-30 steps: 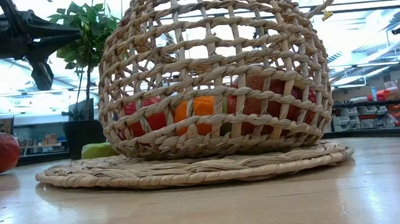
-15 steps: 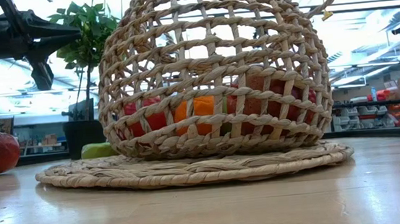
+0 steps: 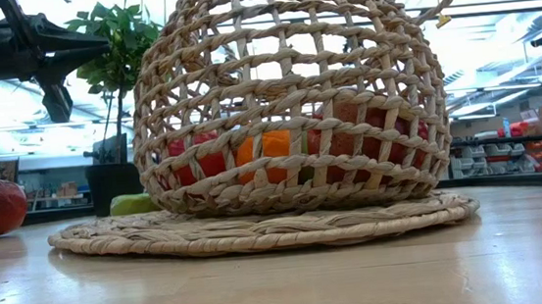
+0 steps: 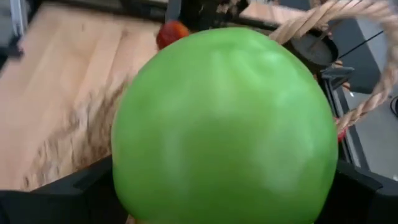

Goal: Build produce basket
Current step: Put the green apple into the brown basket

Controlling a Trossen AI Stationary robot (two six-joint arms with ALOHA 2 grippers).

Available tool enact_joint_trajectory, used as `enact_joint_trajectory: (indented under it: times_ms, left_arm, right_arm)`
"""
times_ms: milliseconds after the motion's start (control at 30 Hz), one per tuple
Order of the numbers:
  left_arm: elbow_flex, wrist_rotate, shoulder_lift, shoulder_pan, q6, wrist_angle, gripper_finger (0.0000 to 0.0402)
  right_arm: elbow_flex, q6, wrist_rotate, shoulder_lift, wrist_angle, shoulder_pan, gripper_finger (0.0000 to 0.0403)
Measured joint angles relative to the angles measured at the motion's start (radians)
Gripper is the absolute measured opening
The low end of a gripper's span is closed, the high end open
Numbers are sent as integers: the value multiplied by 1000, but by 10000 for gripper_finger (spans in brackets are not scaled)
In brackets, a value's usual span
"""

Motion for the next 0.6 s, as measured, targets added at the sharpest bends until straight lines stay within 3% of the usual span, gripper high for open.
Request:
enact_joint_trajectory:
  times_ms: [300,600]
  left_arm:
    - [0,0,0,0,0,0,35]
    - [0,0,5,0,0,-2,35]
  right_arm:
    - [0,53,-109,30,7,-42,382]
    - [0,251,-226,122,-104,-81,382]
